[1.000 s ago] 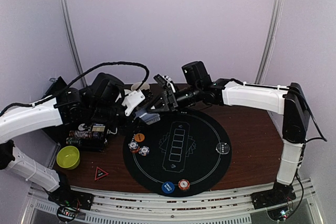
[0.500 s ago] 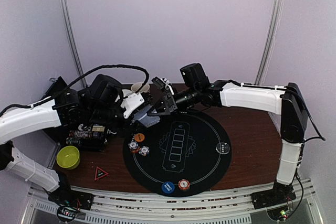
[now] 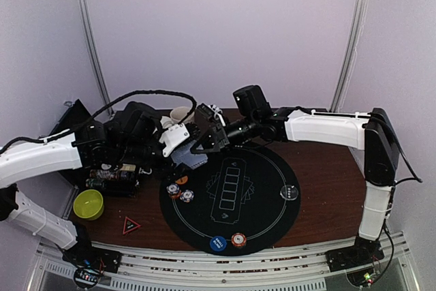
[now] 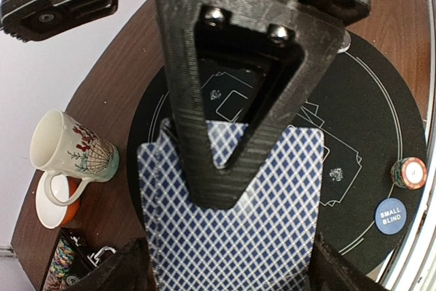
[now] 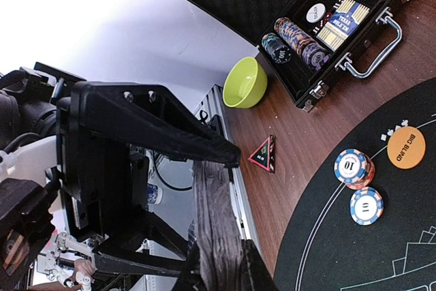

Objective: Distribute texas hold em gaming equipment
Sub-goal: Pass from the right arm to the left

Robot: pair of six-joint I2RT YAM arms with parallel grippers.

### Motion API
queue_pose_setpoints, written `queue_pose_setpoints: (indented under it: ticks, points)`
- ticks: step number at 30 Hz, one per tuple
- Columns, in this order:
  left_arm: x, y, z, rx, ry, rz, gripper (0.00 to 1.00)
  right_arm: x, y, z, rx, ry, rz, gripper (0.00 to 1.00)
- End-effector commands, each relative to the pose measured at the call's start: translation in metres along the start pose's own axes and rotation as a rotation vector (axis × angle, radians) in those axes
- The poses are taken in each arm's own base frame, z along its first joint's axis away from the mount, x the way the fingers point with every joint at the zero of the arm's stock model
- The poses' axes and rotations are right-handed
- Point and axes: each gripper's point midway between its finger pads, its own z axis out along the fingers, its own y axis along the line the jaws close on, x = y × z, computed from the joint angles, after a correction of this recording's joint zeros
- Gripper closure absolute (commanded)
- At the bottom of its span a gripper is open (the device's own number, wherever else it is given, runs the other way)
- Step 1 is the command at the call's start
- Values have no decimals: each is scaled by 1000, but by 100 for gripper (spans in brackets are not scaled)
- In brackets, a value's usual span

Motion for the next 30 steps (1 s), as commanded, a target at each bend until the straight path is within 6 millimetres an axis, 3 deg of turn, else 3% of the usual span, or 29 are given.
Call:
queue_pose_setpoints:
  ticks: [1, 9, 16, 19, 21, 23, 25, 30]
  points:
    - [-16, 2, 6, -5, -61, 14, 21, -1, 24, -8, -34, -8, -37, 100]
    - [-12, 10, 12, -56, -27, 31, 17, 1, 26, -10, -31, -3, -41, 100]
    - [-6, 9, 16, -55, 5, 38, 32, -1, 29, -11, -34, -4, -49, 100]
    - [-6, 8, 16, -46, 4, 38, 34, -1, 29, -11, -35, -1, -50, 100]
    - [-4, 8, 17, -47, 9, 41, 29, 0, 30, -11, -39, 1, -50, 100]
    - [-3, 9, 19, -59, 17, 42, 17, -1, 31, -11, -39, -1, -53, 100]
    - [-2, 10, 21, -60, 22, 49, 16, -1, 30, -11, -28, 1, -55, 100]
    - [-2, 12, 24, -75, 31, 54, 28, -2, 29, -12, -23, 2, -54, 100]
